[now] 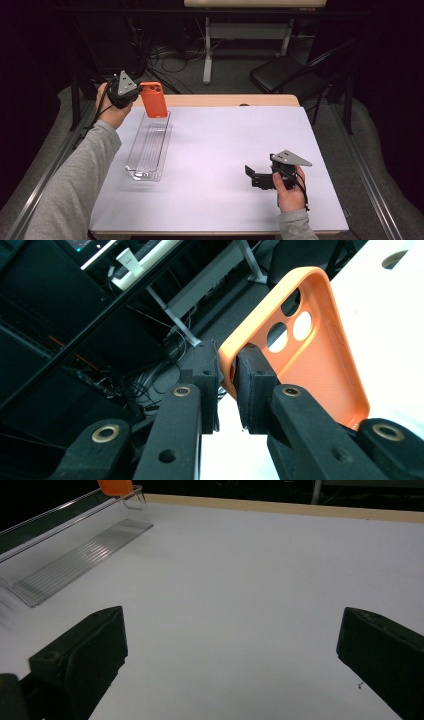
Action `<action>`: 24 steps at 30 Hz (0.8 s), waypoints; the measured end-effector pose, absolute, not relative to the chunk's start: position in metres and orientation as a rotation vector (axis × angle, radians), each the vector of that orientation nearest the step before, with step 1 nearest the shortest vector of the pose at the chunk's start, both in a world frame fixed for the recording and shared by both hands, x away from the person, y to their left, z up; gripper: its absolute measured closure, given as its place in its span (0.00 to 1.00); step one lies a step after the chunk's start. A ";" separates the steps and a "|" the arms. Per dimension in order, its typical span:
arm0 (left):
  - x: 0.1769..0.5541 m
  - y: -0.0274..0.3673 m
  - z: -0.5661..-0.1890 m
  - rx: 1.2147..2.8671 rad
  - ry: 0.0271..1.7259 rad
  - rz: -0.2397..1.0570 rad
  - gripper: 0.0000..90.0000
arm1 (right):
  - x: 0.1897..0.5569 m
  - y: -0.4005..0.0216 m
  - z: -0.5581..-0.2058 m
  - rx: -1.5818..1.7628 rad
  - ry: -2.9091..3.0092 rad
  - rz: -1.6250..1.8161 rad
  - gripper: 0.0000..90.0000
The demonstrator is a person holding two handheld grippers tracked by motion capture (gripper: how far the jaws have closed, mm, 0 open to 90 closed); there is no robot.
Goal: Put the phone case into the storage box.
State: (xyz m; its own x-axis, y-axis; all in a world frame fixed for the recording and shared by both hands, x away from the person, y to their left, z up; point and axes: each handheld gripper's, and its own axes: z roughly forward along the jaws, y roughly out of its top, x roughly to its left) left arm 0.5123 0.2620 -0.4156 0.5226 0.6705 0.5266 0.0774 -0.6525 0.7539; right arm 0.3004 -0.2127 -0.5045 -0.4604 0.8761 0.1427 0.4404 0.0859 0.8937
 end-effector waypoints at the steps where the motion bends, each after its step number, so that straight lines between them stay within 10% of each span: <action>1: 0.513 0.262 -0.417 2.080 0.606 1.117 0.90 | 0.300 -0.213 -0.504 1.296 1.940 1.341 0.00; 24: 0.523 0.259 -0.449 2.101 0.609 1.113 0.90 | 0.296 -0.219 -0.505 1.305 1.945 1.322 0.00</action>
State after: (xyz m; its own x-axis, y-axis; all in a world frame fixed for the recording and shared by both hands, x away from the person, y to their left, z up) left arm 0.5231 0.2592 -0.4489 0.5262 0.6641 0.5311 0.0890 -0.6641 0.7423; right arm 0.2963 -0.2191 -0.5055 -0.4522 0.8813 0.1371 0.4516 0.0937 0.8873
